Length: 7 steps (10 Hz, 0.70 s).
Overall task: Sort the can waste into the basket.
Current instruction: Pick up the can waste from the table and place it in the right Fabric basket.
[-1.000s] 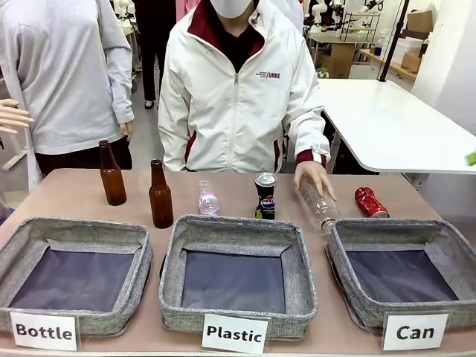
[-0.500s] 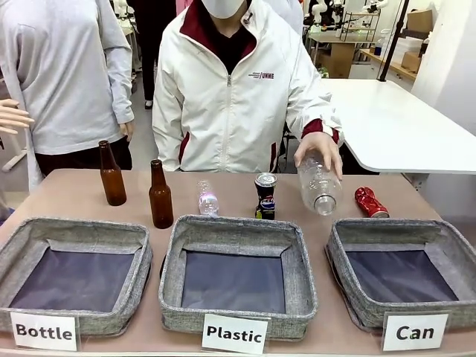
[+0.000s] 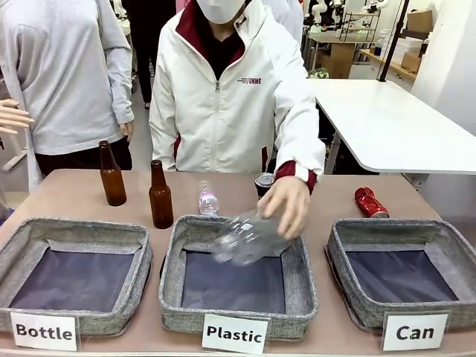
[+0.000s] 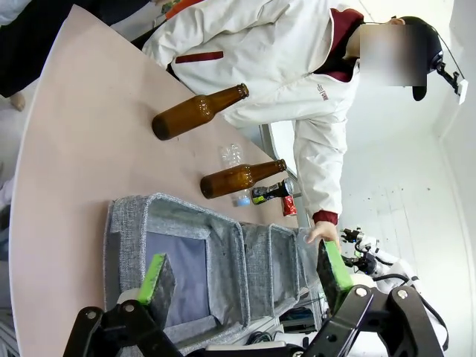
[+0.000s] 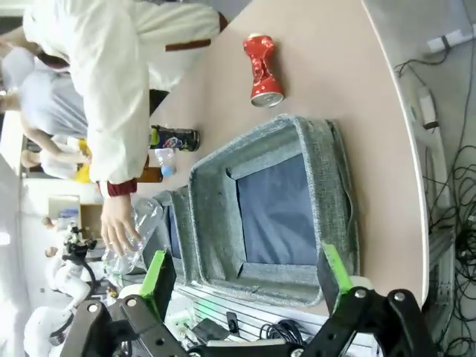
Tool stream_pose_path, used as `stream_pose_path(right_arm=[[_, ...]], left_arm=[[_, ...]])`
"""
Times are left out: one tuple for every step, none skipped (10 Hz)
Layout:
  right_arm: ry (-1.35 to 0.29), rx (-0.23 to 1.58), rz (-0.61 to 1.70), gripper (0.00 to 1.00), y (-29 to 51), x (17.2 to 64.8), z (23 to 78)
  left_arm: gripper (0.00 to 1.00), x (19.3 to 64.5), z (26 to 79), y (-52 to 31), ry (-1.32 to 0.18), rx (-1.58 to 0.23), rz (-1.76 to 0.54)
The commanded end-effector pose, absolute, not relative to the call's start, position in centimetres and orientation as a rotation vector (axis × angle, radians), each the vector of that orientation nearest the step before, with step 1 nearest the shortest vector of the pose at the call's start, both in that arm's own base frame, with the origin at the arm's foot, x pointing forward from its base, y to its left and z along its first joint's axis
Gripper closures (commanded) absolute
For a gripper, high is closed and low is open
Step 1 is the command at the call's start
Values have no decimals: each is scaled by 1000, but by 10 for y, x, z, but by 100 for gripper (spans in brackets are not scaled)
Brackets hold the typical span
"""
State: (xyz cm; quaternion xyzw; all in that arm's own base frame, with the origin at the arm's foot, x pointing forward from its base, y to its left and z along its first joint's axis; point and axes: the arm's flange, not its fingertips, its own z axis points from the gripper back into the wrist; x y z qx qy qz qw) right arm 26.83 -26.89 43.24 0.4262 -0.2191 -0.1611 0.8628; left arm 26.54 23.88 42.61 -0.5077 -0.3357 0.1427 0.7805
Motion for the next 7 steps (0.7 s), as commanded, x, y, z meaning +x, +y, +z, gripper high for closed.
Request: stream_pose_path(right_arm=[[-463, 838, -277, 0, -252, 287, 454], [-449, 794, -236, 0, -235, 303, 466], [-437, 732, -213, 0, -217, 319, 479], [-412, 635, -205, 0, -194, 340, 491], [-381, 552, -183, 0, -171, 360, 498], [-353, 490, -141, 0, -146, 381, 502], [-322, 469, -89, 0, -125, 396, 504]], left_arm=[[0, 268, 425, 239, -758, -1108, 291], [0, 268, 425, 239, -758, -1108, 291], [0, 268, 425, 239, -758, -1108, 291], [0, 268, 425, 239, -758, -1108, 291], [0, 268, 425, 239, -758, -1108, 291], [0, 268, 425, 239, -758, -1108, 291], [0, 268, 425, 239, -758, -1108, 291]])
